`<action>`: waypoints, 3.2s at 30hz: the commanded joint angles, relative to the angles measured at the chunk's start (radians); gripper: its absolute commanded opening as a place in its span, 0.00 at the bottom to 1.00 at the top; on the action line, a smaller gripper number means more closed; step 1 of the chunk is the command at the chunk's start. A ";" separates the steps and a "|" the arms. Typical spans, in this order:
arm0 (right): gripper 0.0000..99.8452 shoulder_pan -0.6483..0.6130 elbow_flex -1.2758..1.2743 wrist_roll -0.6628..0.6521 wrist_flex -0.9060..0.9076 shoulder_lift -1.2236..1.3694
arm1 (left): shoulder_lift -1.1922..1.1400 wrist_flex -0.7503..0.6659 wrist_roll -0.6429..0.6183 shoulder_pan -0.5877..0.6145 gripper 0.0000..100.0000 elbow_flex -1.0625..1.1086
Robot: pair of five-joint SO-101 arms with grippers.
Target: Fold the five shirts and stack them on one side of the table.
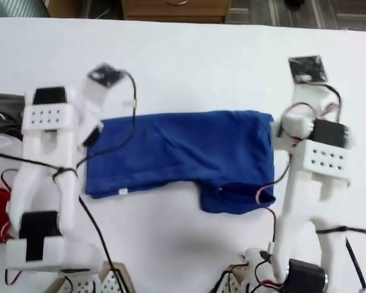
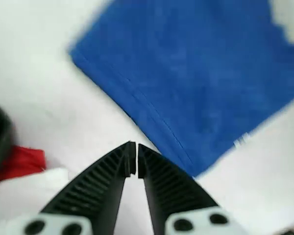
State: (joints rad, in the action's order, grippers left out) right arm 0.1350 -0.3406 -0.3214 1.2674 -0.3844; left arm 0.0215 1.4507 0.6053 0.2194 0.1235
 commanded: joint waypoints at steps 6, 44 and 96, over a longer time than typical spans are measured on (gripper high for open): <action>0.02 -0.205 0.210 0.025 -0.188 0.352 | -0.428 -0.107 -0.207 0.005 0.03 -0.285; 0.02 -0.045 1.089 0.017 0.349 0.906 | -1.034 0.339 -0.203 0.014 0.03 -1.392; 0.02 -0.415 -0.470 -0.258 -0.110 -0.012 | -0.175 -0.431 -0.203 -0.014 0.03 0.401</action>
State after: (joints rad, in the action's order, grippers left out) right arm -0.2700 -0.8147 -0.5669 1.1477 -0.2723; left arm -0.1504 1.0365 0.3982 0.2025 0.5178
